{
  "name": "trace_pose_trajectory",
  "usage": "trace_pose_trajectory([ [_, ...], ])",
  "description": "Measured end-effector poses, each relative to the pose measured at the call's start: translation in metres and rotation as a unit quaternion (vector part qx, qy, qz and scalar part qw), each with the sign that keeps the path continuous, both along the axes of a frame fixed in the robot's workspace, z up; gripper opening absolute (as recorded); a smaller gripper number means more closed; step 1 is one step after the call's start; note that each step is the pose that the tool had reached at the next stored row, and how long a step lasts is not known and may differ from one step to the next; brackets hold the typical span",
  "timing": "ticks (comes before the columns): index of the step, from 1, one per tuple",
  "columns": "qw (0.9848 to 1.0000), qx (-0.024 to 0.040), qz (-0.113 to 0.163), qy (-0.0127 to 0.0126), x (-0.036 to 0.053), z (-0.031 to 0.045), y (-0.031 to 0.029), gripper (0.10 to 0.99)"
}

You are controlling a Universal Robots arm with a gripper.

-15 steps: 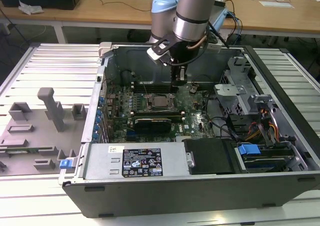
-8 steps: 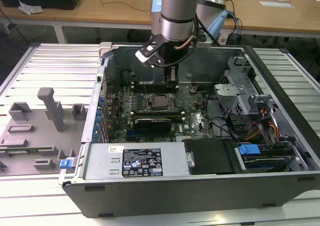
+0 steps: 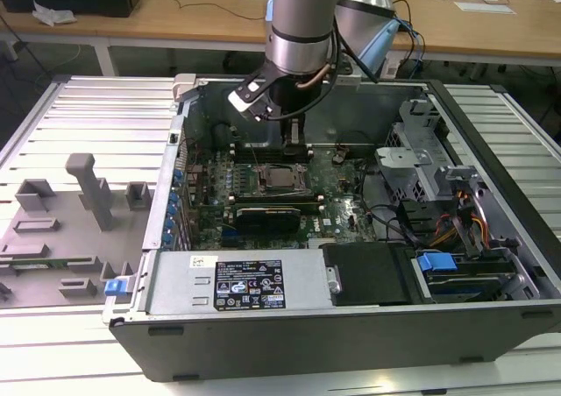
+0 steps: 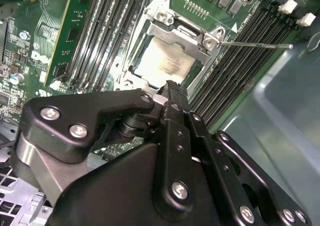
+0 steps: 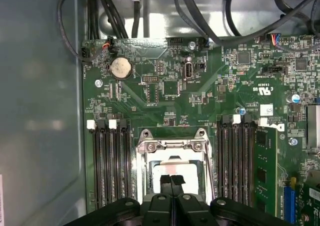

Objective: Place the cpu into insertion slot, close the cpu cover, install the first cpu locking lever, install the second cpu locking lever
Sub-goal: 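Close the cpu cover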

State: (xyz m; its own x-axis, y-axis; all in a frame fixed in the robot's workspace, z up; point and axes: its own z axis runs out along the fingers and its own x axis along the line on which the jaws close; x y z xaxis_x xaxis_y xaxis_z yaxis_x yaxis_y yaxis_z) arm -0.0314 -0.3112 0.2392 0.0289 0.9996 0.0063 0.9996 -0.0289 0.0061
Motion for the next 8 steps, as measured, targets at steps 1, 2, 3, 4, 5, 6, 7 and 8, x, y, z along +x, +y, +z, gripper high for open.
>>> trace_pose_trajectory([
  [1, 1.0000, 0.0001, 0.000, -0.0001, -0.0001, -0.0003, 0.0001, 0.106],
  [2, 1.0000, 0.0003, 0.000, -0.0002, -0.0006, -0.0011, 0.0001, 0.106],
  [3, 1.0000, 0.0002, 0.000, -0.0001, -0.0011, -0.0016, 0.0000, 0.106],
  [4, 1.0000, 0.0002, 0.000, -0.0002, -0.0018, -0.0022, 0.0000, 0.106],
  [5, 1.0000, 0.0001, 0.000, -0.0001, -0.0024, -0.0024, -0.0001, 0.106],
  [6, 1.0000, 0.0001, 0.000, -0.0001, -0.0027, -0.0024, -0.0001, 0.106],
  [7, 1.0000, 0.0001, 0.000, -0.0001, -0.0027, -0.0024, 0.0000, 0.106],
  [8, 1.0000, 0.0002, 0.002, -0.0001, -0.0027, -0.0025, 0.0000, 0.106],
])
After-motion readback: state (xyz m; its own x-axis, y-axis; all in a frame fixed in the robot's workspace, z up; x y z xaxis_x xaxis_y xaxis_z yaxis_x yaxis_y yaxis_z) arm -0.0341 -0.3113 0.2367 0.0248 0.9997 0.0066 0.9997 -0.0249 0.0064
